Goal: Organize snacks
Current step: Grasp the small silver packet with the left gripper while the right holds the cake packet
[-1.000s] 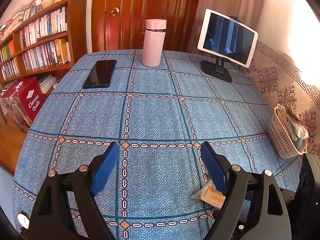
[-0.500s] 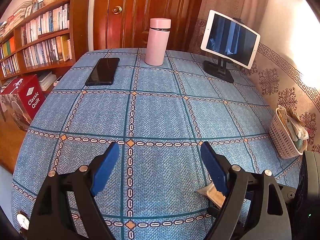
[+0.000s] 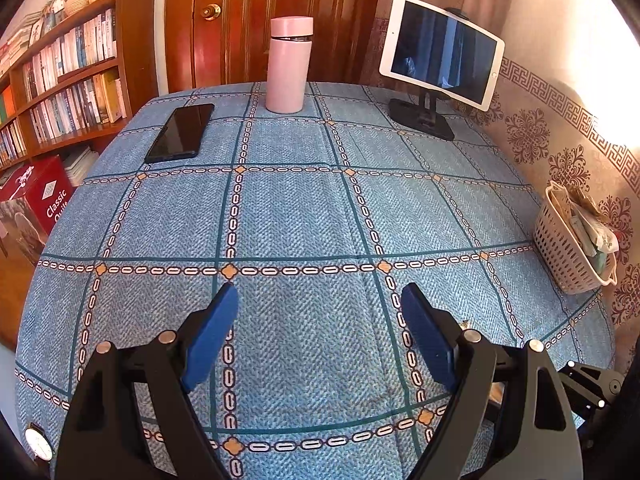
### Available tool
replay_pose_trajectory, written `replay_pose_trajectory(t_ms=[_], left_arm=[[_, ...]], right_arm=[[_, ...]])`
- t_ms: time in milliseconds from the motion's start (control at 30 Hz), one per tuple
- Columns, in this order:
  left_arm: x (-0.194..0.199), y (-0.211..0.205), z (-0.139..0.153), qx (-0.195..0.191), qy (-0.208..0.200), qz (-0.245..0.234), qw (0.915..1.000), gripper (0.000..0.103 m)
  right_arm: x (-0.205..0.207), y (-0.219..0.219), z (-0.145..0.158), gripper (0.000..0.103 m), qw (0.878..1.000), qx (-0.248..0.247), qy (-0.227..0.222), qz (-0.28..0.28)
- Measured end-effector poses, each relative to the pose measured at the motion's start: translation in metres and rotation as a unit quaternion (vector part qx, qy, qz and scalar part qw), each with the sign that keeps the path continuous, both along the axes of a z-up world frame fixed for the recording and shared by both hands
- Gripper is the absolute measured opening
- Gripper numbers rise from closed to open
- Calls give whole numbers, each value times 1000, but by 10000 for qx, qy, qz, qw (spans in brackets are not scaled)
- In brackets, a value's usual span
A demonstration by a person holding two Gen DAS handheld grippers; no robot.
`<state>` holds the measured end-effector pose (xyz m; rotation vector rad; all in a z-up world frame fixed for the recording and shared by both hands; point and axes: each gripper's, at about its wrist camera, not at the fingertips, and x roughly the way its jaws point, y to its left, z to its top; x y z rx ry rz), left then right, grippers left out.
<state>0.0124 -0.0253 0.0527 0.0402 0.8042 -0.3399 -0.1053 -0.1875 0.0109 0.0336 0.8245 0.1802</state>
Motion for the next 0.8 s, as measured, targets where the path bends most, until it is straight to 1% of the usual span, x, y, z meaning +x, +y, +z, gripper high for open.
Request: replay_pose_trajectory(t_ms=[100,200,433,567,667,800], left_arm=[[-4,-16,-7,104,49,-237,9997,85],[-11,-33,-15,321,51,-564,9979,85],[-28,-61,-34,926,30,-1205,9884,85],[-24,-72,-43,1185,60,-1255,9850,85],[-17,-81,-47,1254,90,-1220,9845,85],[-10,-92,-45,1296,46,-1222,9840,85]], right_arm=[[-7,-11,2,32,9999,45,-45,-126],[-7,-19,1,32,9997,140,-51,-197],[-10,-27,-2,32,9991,311,-118,-277],[-12,-34,-4,32,9985,379,-135,-369],[-14,-35,-4,32,9983,404,-153,-390],[-14,-36,-4,32,9980,452,-172,-415]])
